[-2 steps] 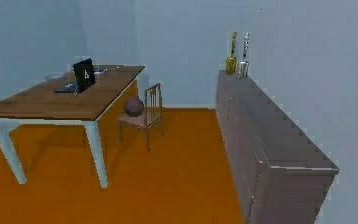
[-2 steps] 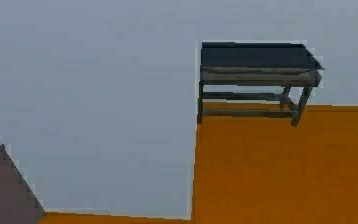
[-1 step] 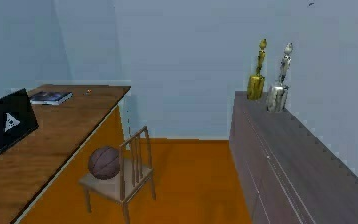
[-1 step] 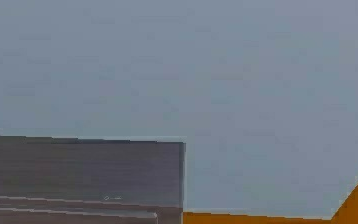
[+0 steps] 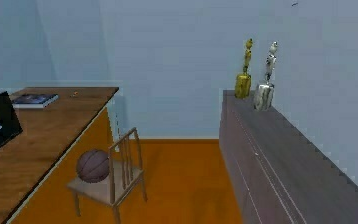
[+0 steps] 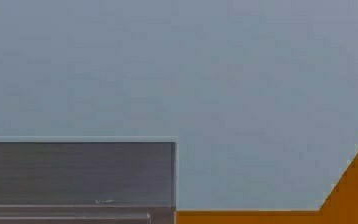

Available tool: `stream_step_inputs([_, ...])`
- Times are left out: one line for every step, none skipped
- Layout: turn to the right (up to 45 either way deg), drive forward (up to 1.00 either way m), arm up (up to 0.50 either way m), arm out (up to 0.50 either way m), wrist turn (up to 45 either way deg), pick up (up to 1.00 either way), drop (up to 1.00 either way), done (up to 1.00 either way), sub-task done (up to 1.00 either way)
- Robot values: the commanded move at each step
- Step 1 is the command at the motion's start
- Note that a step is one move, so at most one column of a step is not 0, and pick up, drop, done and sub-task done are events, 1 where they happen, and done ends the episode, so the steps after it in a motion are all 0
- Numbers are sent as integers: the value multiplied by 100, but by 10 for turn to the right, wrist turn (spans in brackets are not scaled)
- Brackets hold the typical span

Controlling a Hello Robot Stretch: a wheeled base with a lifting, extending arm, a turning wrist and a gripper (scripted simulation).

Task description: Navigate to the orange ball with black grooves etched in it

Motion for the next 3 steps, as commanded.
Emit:
stream_step_inputs([0, 40, 0, 0, 0, 0, 0, 0, 0])
stream_step_inputs([-360, 0, 0, 0, 0, 0, 0, 0, 0])
stream_step_inputs([0, 0, 0, 0, 0, 0, 0, 100, 0])
